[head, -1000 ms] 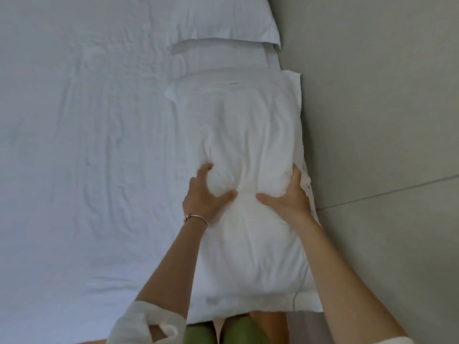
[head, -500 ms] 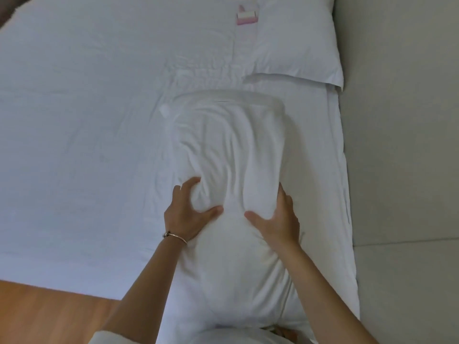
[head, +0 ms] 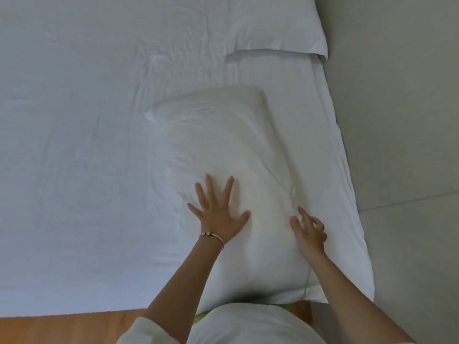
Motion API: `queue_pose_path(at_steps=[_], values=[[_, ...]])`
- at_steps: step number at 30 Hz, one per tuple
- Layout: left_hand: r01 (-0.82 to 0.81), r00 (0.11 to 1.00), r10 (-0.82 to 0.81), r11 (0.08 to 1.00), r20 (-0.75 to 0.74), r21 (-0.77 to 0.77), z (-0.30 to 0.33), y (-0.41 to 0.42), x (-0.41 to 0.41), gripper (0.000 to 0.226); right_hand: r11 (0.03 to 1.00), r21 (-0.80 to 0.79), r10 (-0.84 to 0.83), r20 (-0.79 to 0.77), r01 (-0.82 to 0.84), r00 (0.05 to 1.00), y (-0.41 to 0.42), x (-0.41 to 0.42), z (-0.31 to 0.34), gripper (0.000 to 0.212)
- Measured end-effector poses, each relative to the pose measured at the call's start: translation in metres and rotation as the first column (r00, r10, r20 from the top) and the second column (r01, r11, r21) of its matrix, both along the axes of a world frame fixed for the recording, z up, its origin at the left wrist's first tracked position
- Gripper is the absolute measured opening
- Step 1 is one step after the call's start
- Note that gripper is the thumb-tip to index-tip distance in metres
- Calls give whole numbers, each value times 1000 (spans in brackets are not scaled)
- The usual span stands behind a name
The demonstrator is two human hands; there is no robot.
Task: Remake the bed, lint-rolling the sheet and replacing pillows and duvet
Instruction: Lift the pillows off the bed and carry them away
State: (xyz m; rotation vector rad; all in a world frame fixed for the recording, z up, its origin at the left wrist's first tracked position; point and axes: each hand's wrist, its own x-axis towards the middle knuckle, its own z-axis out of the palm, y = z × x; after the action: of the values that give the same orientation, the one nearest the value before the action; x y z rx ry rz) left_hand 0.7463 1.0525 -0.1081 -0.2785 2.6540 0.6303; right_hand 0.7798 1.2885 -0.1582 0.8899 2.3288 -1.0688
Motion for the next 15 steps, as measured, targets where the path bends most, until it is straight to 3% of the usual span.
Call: queue_pose_path(at_steps=[3, 8, 11, 15], values=[[214, 971, -206, 975, 117, -61, -13, 20, -2, 110, 997, 4, -79, 34, 78, 996, 9, 21, -16, 46], [234, 959, -206, 963, 197, -134, -25, 30, -12, 113, 977, -55, -197, 134, 206, 971, 25, 19, -24, 46], [238, 958, -208, 961, 197, -142, -27, 32, -11, 113, 963, -88, -251, 32, 253, 967, 30, 28, -23, 40], [243, 955, -211, 959, 206, -145, -26, 31, -12, 114, 921, 139, -347, -124, 363, 929, 55, 58, -21, 47]])
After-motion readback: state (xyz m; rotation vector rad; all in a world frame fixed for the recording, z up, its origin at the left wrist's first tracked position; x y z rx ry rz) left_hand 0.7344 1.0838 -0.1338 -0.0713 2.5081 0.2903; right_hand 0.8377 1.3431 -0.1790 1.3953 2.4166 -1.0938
